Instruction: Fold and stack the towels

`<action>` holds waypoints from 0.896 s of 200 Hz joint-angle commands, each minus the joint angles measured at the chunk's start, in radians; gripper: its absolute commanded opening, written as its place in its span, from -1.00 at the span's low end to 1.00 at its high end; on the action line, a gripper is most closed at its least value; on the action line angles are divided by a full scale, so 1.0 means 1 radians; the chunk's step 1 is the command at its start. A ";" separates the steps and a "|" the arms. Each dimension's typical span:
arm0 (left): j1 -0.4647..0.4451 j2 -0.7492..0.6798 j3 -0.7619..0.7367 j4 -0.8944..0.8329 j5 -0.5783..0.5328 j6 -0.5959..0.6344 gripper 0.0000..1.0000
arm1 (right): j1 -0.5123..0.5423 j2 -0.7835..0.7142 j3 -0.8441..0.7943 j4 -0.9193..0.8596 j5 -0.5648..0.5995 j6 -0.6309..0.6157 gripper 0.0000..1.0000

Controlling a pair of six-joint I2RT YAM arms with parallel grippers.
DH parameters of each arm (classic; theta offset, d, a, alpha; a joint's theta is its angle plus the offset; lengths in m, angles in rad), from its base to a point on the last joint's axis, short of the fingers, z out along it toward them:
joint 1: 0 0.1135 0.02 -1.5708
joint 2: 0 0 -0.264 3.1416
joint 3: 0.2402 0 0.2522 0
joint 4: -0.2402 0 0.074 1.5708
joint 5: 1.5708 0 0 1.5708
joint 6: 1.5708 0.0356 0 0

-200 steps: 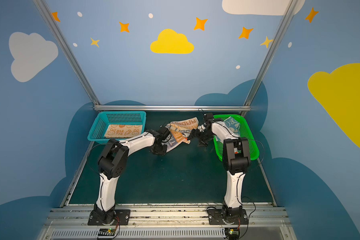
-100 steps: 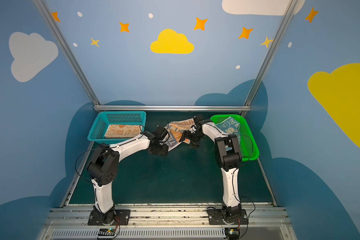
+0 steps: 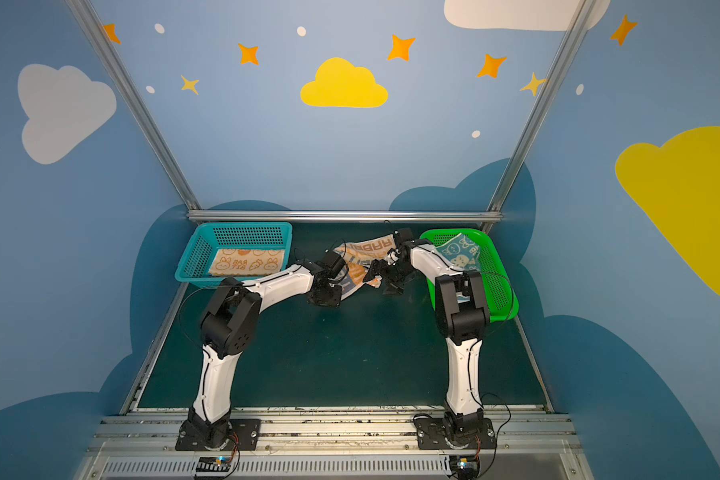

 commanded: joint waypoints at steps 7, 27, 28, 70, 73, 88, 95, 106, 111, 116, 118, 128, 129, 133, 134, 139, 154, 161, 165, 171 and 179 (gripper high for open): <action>0.005 0.065 0.018 -0.046 -0.030 0.012 -0.27 | -0.002 -0.044 -0.027 0.012 -0.018 -0.011 0.75; 0.005 0.079 0.018 -0.046 -0.036 0.018 -0.40 | -0.003 -0.045 -0.042 0.018 -0.018 -0.012 0.75; 0.005 0.080 0.017 -0.046 -0.035 0.018 -0.41 | -0.003 -0.046 -0.043 0.019 -0.017 -0.011 0.75; 0.005 0.077 0.011 -0.050 -0.048 0.028 -0.62 | -0.005 -0.044 -0.068 0.032 -0.020 -0.014 0.74; 0.005 0.072 0.012 -0.050 -0.047 0.028 -0.64 | -0.005 -0.043 -0.069 0.033 -0.021 -0.014 0.74; 0.008 0.038 0.011 -0.053 -0.034 0.028 -0.85 | -0.005 -0.043 -0.078 0.036 -0.017 -0.006 0.75; 0.012 0.015 0.011 -0.050 -0.019 0.026 -0.93 | -0.005 -0.045 -0.085 0.041 -0.018 -0.002 0.74; 0.019 -0.024 0.012 -0.049 0.013 0.019 -0.93 | -0.002 -0.050 -0.096 0.052 -0.021 0.000 0.74; 0.023 -0.042 0.013 -0.049 0.028 0.016 -0.94 | -0.001 -0.052 -0.101 0.055 -0.021 -0.001 0.74; 0.027 -0.062 0.016 -0.051 0.040 0.013 -0.94 | 0.002 -0.052 -0.103 0.054 -0.018 -0.004 0.74; 0.028 -0.069 0.018 -0.053 0.043 0.011 -0.94 | 0.003 -0.052 -0.104 0.053 -0.017 -0.006 0.73; 0.036 -0.105 0.028 -0.068 0.054 0.008 -0.94 | 0.011 -0.051 -0.106 0.047 -0.005 -0.019 0.73; 0.037 -0.108 0.028 -0.070 0.054 0.008 -0.94 | 0.012 -0.052 -0.106 0.044 -0.001 -0.023 0.73; 0.040 -0.123 0.032 -0.079 0.053 0.008 -0.94 | 0.017 -0.053 -0.106 0.039 0.009 -0.031 0.73; 0.040 -0.125 0.034 -0.081 0.052 0.009 -0.94 | 0.017 -0.053 -0.105 0.037 0.012 -0.032 0.73; 0.045 -0.144 0.037 -0.093 0.047 0.009 -0.94 | 0.023 -0.054 -0.106 0.031 0.027 -0.040 0.73; 0.062 -0.198 0.035 -0.112 0.037 0.015 -0.94 | 0.034 -0.061 -0.113 0.023 0.062 -0.062 0.73; 0.073 -0.221 0.026 -0.116 0.034 0.017 -0.94 | 0.036 -0.060 -0.116 0.024 0.064 -0.064 0.73; 0.080 -0.234 0.019 -0.117 0.034 0.017 -0.94 | 0.037 -0.060 -0.117 0.026 0.062 -0.064 0.73; 0.088 -0.251 0.008 -0.117 0.034 0.017 -0.94 | 0.039 -0.058 -0.120 0.031 0.058 -0.064 0.73; 0.099 -0.270 -0.007 -0.118 0.040 0.018 -0.94 | 0.044 -0.054 -0.119 0.037 0.060 -0.059 0.72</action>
